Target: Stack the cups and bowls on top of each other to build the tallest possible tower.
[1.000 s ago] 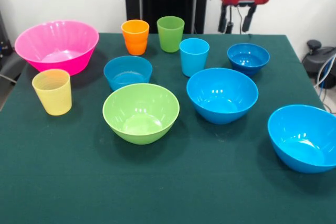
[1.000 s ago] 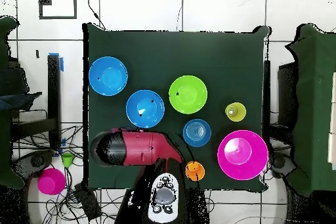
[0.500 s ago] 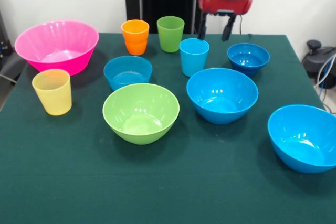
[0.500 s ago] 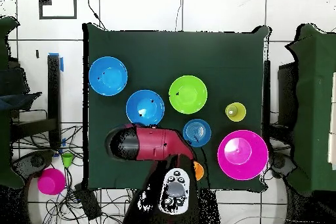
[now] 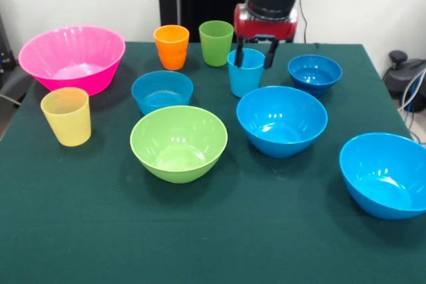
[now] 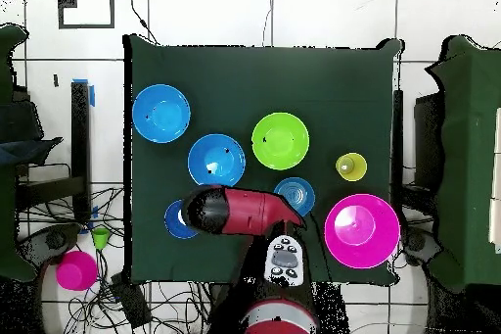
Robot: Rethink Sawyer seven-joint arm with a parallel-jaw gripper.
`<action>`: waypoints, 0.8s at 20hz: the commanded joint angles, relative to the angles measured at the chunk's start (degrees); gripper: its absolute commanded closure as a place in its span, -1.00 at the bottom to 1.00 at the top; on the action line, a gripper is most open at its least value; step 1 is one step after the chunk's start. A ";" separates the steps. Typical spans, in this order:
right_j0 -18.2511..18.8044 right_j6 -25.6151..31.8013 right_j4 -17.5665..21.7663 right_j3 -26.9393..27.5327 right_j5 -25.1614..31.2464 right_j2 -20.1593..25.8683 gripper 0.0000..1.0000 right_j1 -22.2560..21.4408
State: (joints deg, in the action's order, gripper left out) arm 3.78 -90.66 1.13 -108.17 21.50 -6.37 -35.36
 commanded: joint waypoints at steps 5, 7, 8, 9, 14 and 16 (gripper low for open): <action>-0.61 -13.24 -2.26 -4.15 -6.49 4.94 -1.00 6.15; -0.54 -13.81 -2.35 -5.17 -7.18 5.28 -1.00 5.82; -0.44 -14.24 -2.27 -6.31 -8.04 5.63 -1.00 5.61; -0.48 -14.45 -2.28 -6.48 -8.21 5.80 -1.00 5.46; -1.40 -16.43 -1.45 -9.09 -10.36 5.92 -1.00 3.51; -2.26 -17.54 -1.39 -9.87 -10.34 5.24 -1.00 2.37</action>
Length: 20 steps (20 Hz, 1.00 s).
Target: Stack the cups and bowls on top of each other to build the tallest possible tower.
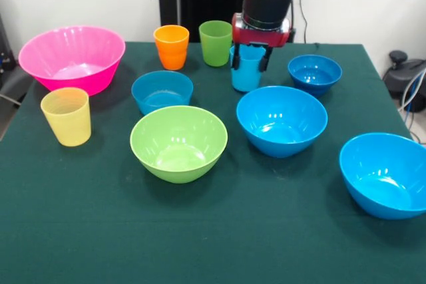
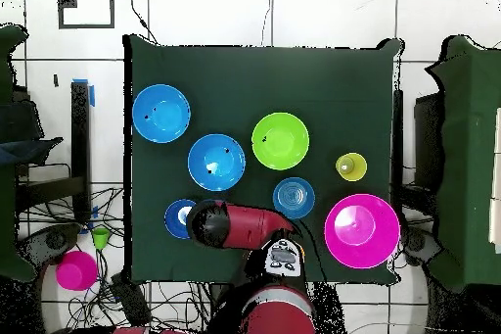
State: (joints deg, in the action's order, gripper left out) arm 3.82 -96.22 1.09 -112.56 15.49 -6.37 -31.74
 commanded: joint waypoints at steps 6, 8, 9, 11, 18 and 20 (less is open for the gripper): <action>-2.55 -14.49 0.20 -6.66 -10.73 5.78 -1.00 -1.54; -2.92 -14.85 0.69 -6.43 -12.02 5.56 -1.00 -2.19; -3.45 -15.32 0.89 -6.51 -13.04 5.13 -1.00 -2.84; -4.73 -15.98 1.12 -6.58 -13.96 3.71 -1.00 -4.45; -8.73 -16.90 1.27 -6.79 -15.86 -0.56 -1.00 -7.82; -7.85 -16.71 1.56 -7.41 -15.94 0.00 -1.00 -8.37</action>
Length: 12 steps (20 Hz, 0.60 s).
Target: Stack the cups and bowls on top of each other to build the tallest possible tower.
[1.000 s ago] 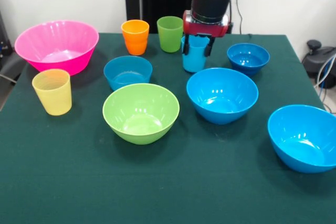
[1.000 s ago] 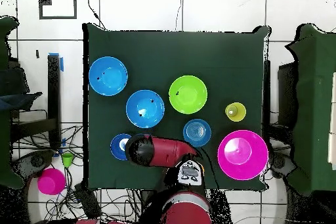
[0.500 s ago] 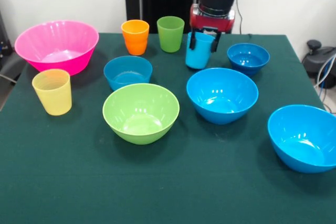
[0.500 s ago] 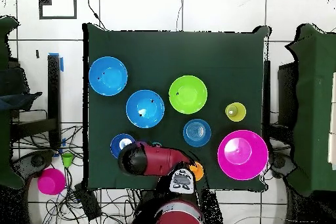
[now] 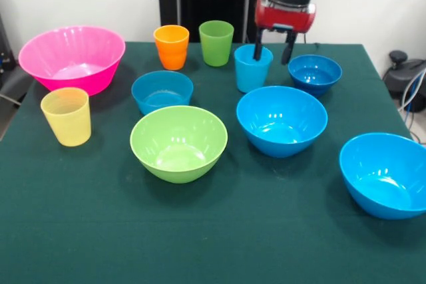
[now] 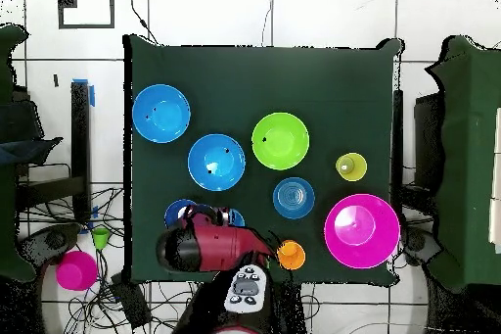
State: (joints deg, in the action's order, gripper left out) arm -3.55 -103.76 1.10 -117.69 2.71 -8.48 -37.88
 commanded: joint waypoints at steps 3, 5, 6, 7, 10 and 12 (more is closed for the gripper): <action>1.91 -9.67 0.37 -4.25 -0.81 5.13 -1.00 -1.62; 2.63 -11.06 -1.00 -5.33 -0.46 6.36 -1.00 -0.25; 2.12 -11.45 -1.05 -5.39 -1.28 5.83 -1.00 0.23; 1.93 -11.86 -1.50 -5.35 -1.30 5.81 -1.00 0.87; 0.70 -12.87 -2.53 -5.29 -1.43 4.45 -1.00 2.55; 0.12 -13.69 -3.28 -5.55 -1.12 3.78 -1.00 3.06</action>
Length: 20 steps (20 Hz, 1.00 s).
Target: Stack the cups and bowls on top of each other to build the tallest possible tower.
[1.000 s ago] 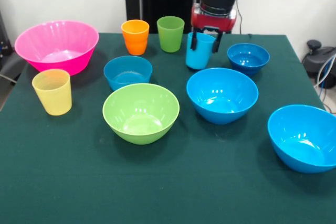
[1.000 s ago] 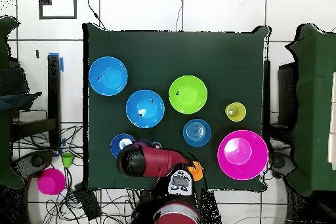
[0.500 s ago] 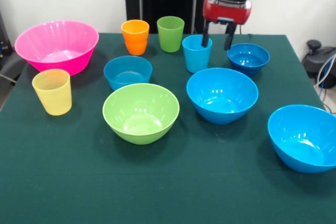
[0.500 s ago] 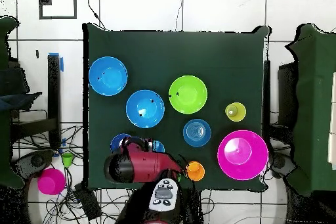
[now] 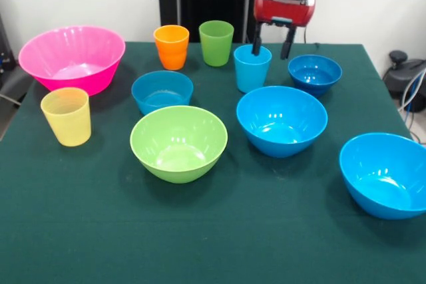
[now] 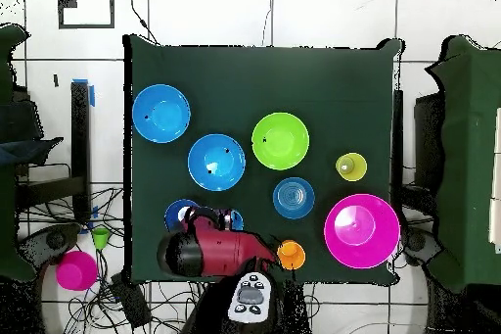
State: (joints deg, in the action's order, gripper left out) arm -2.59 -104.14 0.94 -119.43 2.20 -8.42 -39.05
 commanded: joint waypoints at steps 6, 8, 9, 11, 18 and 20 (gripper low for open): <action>3.36 -14.63 -3.05 -5.43 -2.22 8.05 -1.00 7.22; 3.47 -15.61 -2.93 -5.34 -3.39 8.85 -1.00 8.58; 3.38 -16.20 -2.77 -5.55 -4.13 9.11 -1.00 9.08; 2.83 -17.08 -2.68 -5.64 -4.42 8.96 -1.00 9.40; 2.51 -18.94 -1.23 -5.47 -5.29 8.62 -1.00 9.71; 2.55 -19.37 -1.03 -6.26 -4.85 8.92 -1.00 8.57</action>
State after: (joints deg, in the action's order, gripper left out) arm -0.28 -113.09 0.45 -123.44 1.18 -6.03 -31.70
